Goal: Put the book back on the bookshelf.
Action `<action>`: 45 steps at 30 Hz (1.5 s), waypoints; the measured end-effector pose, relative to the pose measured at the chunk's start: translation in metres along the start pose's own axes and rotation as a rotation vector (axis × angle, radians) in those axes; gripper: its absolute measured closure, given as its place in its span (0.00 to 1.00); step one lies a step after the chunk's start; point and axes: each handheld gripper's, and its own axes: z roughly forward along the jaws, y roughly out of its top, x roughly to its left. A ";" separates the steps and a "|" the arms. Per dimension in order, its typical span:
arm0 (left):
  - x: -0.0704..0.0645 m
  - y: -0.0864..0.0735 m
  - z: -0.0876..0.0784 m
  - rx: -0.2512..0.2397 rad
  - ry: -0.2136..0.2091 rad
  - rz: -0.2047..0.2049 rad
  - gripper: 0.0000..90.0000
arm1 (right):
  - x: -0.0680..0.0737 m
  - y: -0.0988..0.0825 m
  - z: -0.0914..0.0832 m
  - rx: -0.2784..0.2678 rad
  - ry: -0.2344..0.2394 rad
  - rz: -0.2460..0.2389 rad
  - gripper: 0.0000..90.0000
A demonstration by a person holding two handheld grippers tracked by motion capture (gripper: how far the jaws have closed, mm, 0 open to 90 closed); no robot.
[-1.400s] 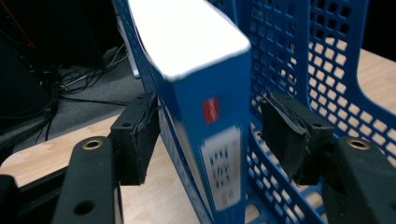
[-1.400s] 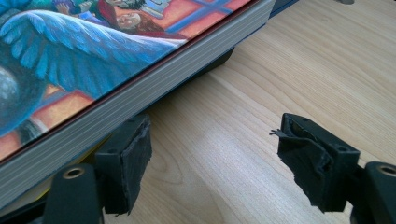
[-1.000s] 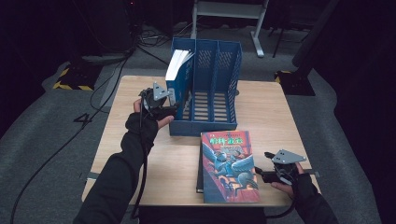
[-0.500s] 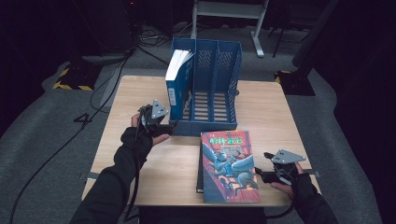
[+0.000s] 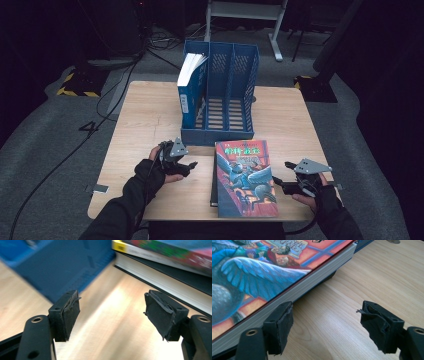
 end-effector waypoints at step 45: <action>-0.040 -0.029 0.027 0.062 -0.225 0.053 0.15 | 0.016 0.031 0.008 0.165 0.365 0.104 0.18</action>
